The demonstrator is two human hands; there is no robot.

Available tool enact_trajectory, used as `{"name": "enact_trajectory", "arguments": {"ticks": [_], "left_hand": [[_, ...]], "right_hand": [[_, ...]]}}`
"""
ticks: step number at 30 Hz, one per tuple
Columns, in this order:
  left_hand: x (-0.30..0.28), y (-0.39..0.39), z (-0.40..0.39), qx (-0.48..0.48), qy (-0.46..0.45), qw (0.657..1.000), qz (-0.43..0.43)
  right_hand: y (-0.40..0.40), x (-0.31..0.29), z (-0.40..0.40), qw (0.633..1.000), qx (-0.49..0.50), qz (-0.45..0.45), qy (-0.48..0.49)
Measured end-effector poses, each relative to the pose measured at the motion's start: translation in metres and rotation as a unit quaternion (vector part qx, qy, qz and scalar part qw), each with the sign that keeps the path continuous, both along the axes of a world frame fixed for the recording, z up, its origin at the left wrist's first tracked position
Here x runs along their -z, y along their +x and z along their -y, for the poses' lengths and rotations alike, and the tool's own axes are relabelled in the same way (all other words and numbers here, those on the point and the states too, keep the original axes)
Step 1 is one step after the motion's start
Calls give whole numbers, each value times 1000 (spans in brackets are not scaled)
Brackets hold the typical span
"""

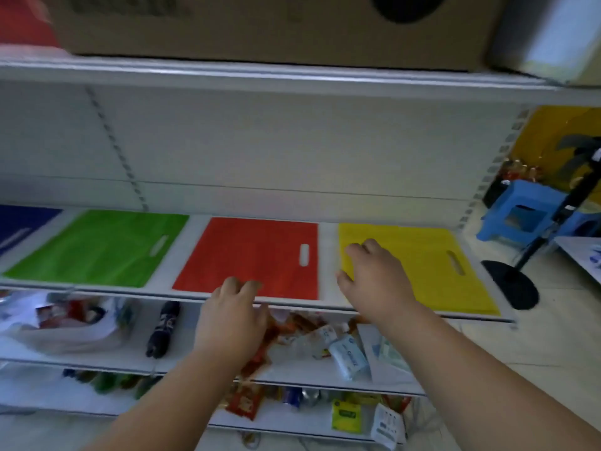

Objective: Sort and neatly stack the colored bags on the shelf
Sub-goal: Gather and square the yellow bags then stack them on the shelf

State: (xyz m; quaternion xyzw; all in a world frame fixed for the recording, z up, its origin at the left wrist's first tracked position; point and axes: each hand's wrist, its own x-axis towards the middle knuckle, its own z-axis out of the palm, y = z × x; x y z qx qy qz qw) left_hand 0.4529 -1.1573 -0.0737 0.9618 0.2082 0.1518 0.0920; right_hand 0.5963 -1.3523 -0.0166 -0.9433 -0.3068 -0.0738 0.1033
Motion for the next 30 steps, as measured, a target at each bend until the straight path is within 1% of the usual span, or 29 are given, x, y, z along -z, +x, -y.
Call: {"name": "enact_trajectory", "arguments": {"ticks": [4,6,9,12,14,19,21,24,26,28,30], "left_hand": [[-6,-100,-95,-59,26,998,-7],[-9,-151,-138,-98,39,994,-16],[-11,-218,-200,-166,35,985,-22],[-11,-267,-255,-222,15,975,-17],[-11,-291,-292,-260,4,966,1],[-8,-343,-398,-330,3,944,15],[-10,-370,-436,-355,2,935,9],[-20,-411,-490,-394,-6,919,-7],[-21,-436,-529,-412,-8,911,3],[-16,-460,-569,-426,-18,904,11],[-10,-478,-609,-419,-24,908,24]], "right_hand": [[-81,-9,-123,995,-81,16,48],[-122,-19,-181,990,-125,6,61],[-172,-31,-265,975,-208,-14,74],[-208,-39,-342,958,-275,-8,82],[-228,-40,-394,949,-304,-18,84],[-269,-38,-535,918,-382,-36,103],[-291,-43,-589,907,-403,-58,104],[-324,-52,-666,894,-433,-62,99],[-346,-56,-713,887,-445,-64,102],[-366,-55,-754,885,-449,-60,104],[-385,-51,-792,891,-439,-57,98]]}}
